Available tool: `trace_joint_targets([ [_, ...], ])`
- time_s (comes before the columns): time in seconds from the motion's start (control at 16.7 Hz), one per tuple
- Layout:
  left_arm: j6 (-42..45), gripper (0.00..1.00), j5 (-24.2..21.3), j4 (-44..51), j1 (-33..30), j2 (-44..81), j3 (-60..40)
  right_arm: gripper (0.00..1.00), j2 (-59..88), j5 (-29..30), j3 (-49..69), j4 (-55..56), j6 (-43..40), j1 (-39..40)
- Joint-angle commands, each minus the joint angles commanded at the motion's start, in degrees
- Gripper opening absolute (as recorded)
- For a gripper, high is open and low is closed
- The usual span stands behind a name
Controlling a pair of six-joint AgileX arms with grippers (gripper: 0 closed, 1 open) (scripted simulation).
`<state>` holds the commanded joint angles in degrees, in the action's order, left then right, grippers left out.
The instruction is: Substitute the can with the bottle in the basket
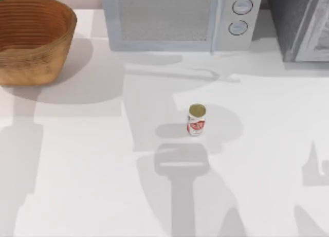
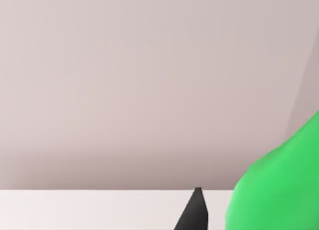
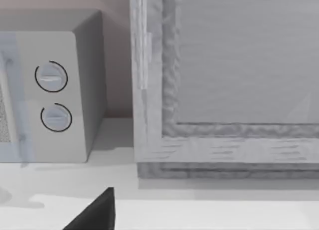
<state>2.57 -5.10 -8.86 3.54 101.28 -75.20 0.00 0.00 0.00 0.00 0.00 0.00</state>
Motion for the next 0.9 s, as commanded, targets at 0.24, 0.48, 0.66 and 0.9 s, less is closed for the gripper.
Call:
trace_joint_targets([
  [0.24,0.0,0.15,0.0,0.0,0.0,0.0,0.0,1.00,0.0,0.0,0.0,0.0,0.0,0.0],
  [0.48,0.0,0.45,0.0,0.0,0.0,0.0,0.0,1.00,0.0,0.0,0.0,0.0,0.0,0.0],
  [0.66,0.0,0.68,0.0,0.0,0.0,0.0,0.0,1.00,0.0,0.0,0.0,0.0,0.0,0.0],
  [0.9,0.0,0.98,0.0,0.0,0.0,0.0,0.0,1.00,0.0,0.0,0.0,0.0,0.0,0.0],
])
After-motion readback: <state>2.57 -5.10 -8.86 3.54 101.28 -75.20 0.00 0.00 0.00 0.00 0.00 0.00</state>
